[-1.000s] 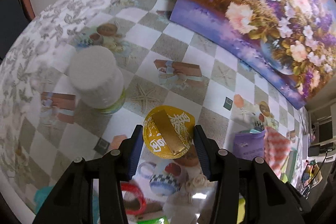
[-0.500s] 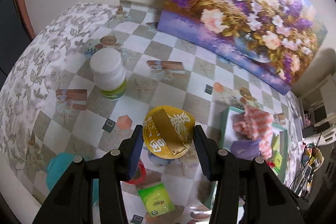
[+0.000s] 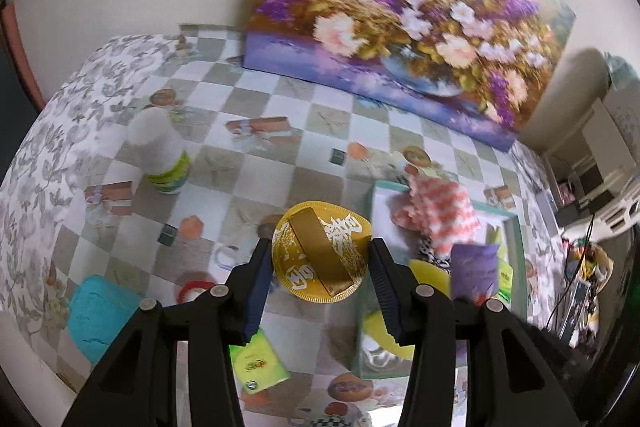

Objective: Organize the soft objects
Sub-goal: 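Carry the wipes pack and yellow tin into the white tray and open both tools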

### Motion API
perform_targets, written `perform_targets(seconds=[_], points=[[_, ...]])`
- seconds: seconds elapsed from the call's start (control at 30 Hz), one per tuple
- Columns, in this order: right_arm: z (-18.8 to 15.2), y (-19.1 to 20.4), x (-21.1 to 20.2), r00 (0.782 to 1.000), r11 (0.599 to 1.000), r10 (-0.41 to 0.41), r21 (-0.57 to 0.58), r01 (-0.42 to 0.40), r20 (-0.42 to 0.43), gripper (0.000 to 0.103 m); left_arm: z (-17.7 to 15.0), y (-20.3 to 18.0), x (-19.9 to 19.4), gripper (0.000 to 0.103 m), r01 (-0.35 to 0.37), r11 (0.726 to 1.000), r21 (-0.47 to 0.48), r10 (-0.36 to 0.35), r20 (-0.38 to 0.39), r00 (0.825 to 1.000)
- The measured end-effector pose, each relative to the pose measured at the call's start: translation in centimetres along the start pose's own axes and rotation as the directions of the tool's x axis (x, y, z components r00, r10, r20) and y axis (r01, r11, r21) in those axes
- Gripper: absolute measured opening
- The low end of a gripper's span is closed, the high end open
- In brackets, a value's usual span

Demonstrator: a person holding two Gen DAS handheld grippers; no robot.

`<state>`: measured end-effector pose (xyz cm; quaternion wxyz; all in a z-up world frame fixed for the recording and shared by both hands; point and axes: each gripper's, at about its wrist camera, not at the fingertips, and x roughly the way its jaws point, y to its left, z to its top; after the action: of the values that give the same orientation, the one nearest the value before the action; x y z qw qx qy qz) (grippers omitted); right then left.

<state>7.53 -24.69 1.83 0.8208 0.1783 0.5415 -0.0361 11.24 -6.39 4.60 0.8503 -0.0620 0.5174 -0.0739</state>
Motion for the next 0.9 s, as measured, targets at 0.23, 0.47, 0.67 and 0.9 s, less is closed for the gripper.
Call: perform_targets(seconds=[0.23,0.47,0.67,0.9], points=[[0.9,-6.3,-0.3,0.995,0.987,-0.105,0.122,0.104,-0.003,0.049,-1.2,-5.6,1.7,0.050,0.054,0.993,0.103,-0.049,-0.053,0.997],[0.5,-11.9,-0.8,0.991,0.961,-0.134,0.243,0.134,-0.019,0.049,-2.7,-10.7,3.2,0.050,0.151,0.972,0.182,-0.129,-0.129,0.983],[0.2,-14.3,-0.7,0.989,0.946,-0.140,0.290,0.145,-0.038,0.049,-3.8,-14.2,4.3,0.050,0.204,0.953,0.223,-0.170,-0.163,0.972],[0.1,-14.3,-0.2,0.991,0.950,-0.125,0.282,0.136,-0.054,0.049,-3.1,-15.3,5.6,0.050,0.220,0.953,0.206,-0.186,-0.172,0.967]])
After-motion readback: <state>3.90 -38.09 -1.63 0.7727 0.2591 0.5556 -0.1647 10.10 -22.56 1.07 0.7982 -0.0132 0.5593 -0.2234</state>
